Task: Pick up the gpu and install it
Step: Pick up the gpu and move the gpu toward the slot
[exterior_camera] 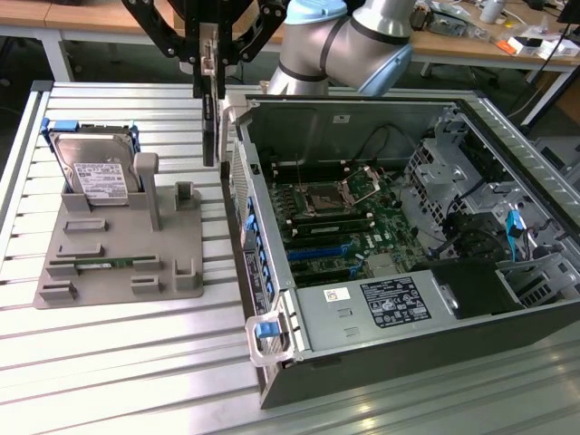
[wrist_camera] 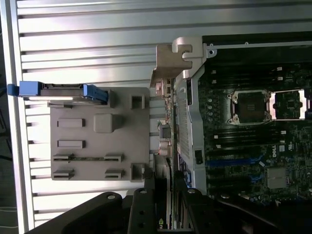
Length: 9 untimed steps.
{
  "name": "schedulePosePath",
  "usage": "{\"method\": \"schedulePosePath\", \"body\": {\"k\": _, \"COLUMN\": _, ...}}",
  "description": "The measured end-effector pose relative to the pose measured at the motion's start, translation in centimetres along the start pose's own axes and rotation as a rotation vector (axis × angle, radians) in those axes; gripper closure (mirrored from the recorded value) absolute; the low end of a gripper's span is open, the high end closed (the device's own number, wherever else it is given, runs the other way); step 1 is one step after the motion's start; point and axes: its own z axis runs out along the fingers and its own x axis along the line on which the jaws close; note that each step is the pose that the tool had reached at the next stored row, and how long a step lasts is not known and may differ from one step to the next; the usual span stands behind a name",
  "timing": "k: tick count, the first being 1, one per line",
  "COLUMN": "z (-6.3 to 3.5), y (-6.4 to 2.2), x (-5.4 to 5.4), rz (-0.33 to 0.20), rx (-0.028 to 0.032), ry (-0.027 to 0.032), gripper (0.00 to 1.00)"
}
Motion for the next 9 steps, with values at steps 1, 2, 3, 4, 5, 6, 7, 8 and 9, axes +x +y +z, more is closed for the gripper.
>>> {"method": "schedulePosePath", "body": {"k": 1, "z": 0.01, "y": 0.02, "x": -0.3, "rz": 0.0, "rx": 0.0, "ry": 0.0, "gripper": 0.74}}
{"method": "schedulePosePath", "body": {"k": 2, "z": 0.01, "y": 0.03, "x": -0.5, "rz": 0.0, "rx": 0.0, "ry": 0.0, "gripper": 0.74}}
{"method": "schedulePosePath", "body": {"k": 3, "z": 0.02, "y": 0.05, "x": -0.7, "rz": 0.0, "rx": 0.0, "ry": 0.0, "gripper": 0.74}}
{"method": "schedulePosePath", "body": {"k": 4, "z": 0.02, "y": 0.06, "x": -0.9, "rz": 0.0, "rx": 0.0, "ry": 0.0, "gripper": 0.74}}
{"method": "schedulePosePath", "body": {"k": 5, "z": 0.03, "y": 0.06, "x": -1.0, "rz": 0.0, "rx": 0.0, "ry": 0.0, "gripper": 0.74}}
{"method": "schedulePosePath", "body": {"k": 6, "z": 0.03, "y": 0.08, "x": -1.2, "rz": 0.0, "rx": 0.0, "ry": 0.0, "gripper": 0.74}}
{"method": "schedulePosePath", "body": {"k": 7, "z": 0.04, "y": 0.09, "x": -1.4, "rz": 0.0, "rx": 0.0001, "ry": 0.0, "gripper": 0.74}}
{"method": "schedulePosePath", "body": {"k": 8, "z": 0.04, "y": 0.1, "x": -1.6, "rz": 0.0, "rx": 0.0001, "ry": 0.0, "gripper": 0.74}}
{"method": "schedulePosePath", "body": {"k": 9, "z": 0.04, "y": 0.1, "x": -1.6, "rz": 0.0, "rx": 0.0001, "ry": 0.0, "gripper": 0.74}}
